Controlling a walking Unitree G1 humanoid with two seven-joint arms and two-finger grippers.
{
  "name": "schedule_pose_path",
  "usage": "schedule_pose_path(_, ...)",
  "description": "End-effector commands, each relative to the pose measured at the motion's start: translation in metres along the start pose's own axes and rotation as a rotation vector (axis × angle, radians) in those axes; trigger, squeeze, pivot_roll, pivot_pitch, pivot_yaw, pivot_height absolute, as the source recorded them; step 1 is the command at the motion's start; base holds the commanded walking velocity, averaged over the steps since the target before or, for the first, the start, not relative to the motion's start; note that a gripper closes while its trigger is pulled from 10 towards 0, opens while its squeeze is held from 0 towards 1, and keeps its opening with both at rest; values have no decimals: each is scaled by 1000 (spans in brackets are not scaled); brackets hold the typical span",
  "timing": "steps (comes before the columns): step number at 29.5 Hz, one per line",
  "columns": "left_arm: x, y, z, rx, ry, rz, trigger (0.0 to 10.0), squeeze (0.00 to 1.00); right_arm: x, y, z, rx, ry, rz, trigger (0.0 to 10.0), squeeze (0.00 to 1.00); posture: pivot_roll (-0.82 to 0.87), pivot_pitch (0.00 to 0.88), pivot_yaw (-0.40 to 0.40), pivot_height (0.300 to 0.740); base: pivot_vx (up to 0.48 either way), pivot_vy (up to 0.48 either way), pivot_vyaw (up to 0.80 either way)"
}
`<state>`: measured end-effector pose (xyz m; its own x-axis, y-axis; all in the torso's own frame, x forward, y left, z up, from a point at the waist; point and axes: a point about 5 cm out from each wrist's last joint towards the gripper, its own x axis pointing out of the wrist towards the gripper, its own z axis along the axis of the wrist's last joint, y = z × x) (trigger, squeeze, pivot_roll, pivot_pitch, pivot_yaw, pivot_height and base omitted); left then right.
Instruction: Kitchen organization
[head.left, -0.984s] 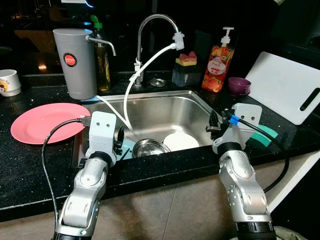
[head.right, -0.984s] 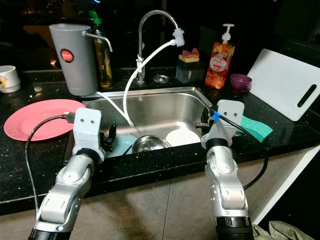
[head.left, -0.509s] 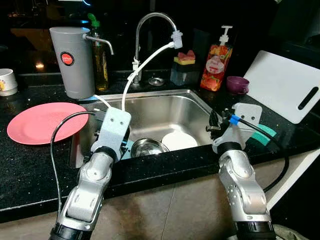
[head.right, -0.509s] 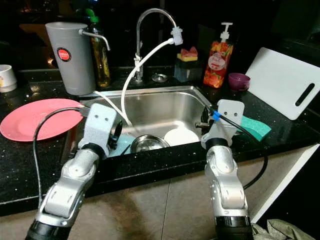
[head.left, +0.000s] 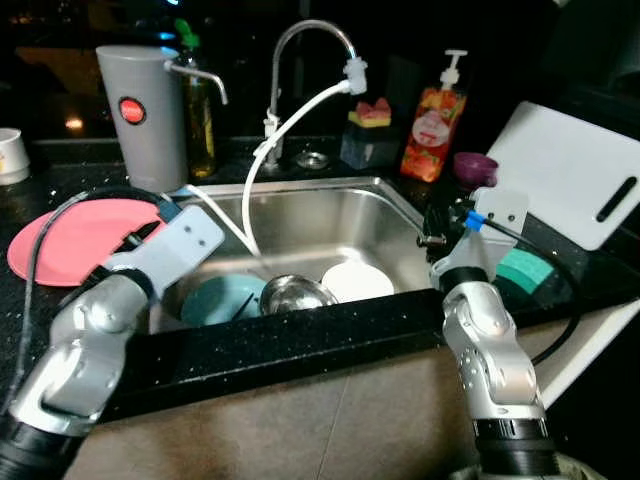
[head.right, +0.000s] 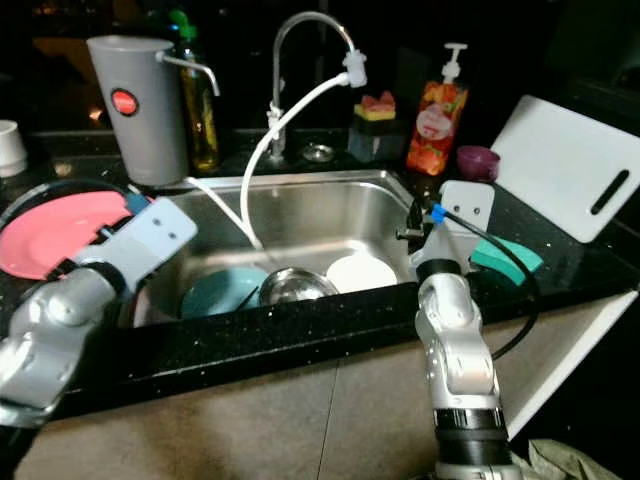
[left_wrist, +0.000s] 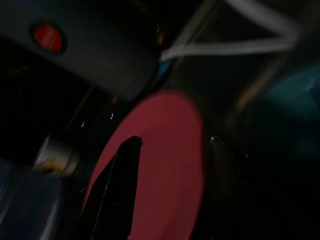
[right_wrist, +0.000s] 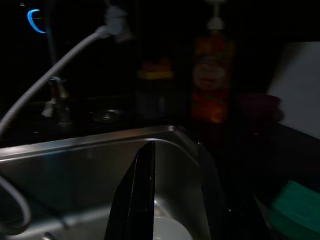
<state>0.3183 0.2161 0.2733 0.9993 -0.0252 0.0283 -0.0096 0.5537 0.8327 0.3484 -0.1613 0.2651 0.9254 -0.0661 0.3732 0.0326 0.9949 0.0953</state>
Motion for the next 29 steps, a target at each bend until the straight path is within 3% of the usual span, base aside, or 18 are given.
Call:
schedule_pose_path(1,1,-1,1,31,17,-25,10000,0,1,0,-2,14,3,1,10000,0,170,103,-124,740,0,0,0)
schedule_pose_path(8,3,3,-9,79,100,-51,10000,0,-2,8,-5,38,7,6,10000,0,163,104,-105,740,0,0,0)
schedule_pose_path(13,14,-3,-19,141,165,-70,10000,0,-4,6,-7,46,7,-6,10000,0,169,89,-84,740,0,0,0)
schedule_pose_path(22,23,-2,-28,190,209,-80,9686,0,-2,5,-5,59,-13,-26,10000,0,167,74,-60,740,0,0,0)
schedule_pose_path(23,25,-2,-31,191,218,-76,9059,0,-2,6,-6,61,-14,-30,10000,0,164,73,-64,740,0,0,0)
schedule_pose_path(24,28,-2,-33,195,231,-66,5490,0,-2,6,-6,62,-14,-31,10000,0,153,70,-62,740,0,0,0)
schedule_pose_path(25,28,-2,-33,195,231,-66,5490,0,-2,6,-6,62,-14,-31,10000,0,153,70,-62,740,0,0,0)
schedule_pose_path(26,30,-1,-36,199,242,-55,3098,0,-2,7,-5,61,-15,-29,10000,0,146,72,-63,740,0,0,0)
schedule_pose_path(27,30,-1,-36,199,242,-55,3098,0,-2,7,-5,61,-15,-29,10000,0,146,72,-63,740,0,0,0)
schedule_pose_path(28,32,0,-37,208,249,-43,0,0,-2,7,-4,59,-17,-27,10000,0,142,73,-71,740,0,0,0)
schedule_pose_path(29,33,0,-37,213,251,-31,0,0,-2,5,-3,55,-18,-27,10000,0,145,74,-73,740,0,0,0)
